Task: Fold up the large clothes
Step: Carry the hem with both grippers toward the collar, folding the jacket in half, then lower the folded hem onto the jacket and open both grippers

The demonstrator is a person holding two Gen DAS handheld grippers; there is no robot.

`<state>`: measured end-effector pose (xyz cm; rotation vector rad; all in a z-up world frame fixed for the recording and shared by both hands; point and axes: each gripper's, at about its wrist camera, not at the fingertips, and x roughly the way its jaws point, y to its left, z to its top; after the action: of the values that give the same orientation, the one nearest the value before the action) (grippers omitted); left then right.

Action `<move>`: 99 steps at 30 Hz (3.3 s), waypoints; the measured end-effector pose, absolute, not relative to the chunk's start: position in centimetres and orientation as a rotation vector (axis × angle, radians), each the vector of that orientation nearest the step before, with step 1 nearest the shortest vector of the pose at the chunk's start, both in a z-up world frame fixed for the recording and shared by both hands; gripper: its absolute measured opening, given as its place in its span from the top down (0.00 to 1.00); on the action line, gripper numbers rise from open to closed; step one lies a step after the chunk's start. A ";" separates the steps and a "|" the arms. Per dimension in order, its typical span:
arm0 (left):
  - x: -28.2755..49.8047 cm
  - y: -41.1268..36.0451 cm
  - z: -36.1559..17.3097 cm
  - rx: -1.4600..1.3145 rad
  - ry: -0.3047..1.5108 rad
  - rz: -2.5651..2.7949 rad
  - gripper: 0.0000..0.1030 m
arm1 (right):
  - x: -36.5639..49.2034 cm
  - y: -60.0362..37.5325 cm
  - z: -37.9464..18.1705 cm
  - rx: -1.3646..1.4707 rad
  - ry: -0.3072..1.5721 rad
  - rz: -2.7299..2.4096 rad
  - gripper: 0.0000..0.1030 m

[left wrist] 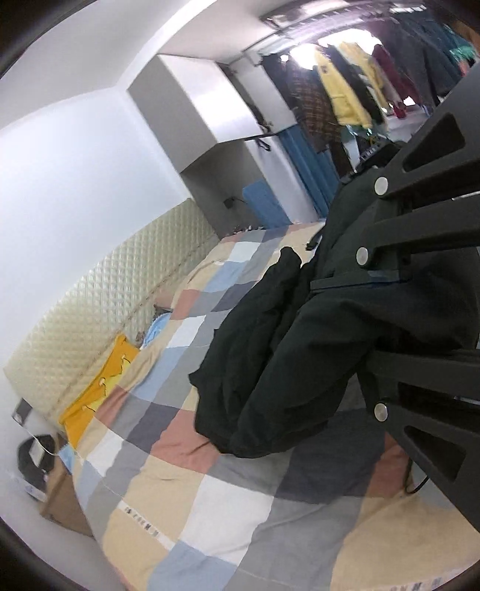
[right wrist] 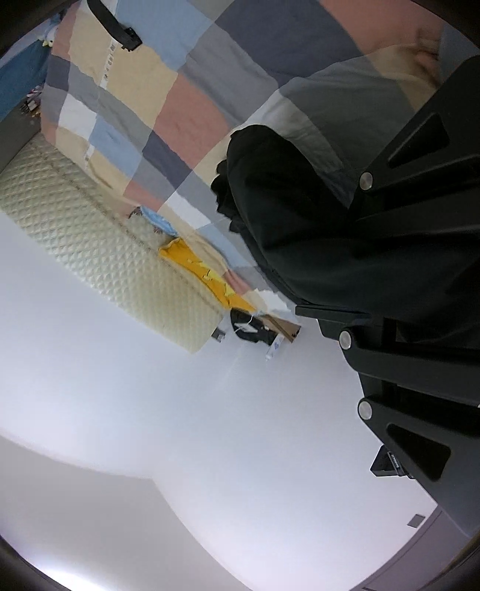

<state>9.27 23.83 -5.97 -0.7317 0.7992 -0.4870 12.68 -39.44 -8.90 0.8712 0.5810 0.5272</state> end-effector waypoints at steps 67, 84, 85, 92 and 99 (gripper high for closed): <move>40.0 13.5 -17.1 -0.147 0.921 0.084 0.92 | 39.5 -34.3 -20.5 0.360 0.862 0.175 0.85; 31.0 22.5 -12.1 -0.621 0.959 -0.151 0.25 | 33.5 -37.3 -17.2 0.494 0.765 0.299 0.36; 30.2 22.8 -11.5 -0.597 0.940 -0.145 0.25 | 33.1 -37.5 -17.0 0.498 0.756 0.297 0.33; 24.7 22.3 -8.7 -0.394 0.836 -0.116 0.25 | 28.8 -40.7 -14.4 0.503 0.607 0.154 0.16; 21.7 16.9 -10.4 -0.271 0.741 -0.183 0.25 | 25.1 -40.4 -12.7 0.475 0.511 0.144 0.16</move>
<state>21.65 16.95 -10.45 -0.2714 0.7411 -0.1832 25.05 -40.40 -12.73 0.4746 0.5109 0.1445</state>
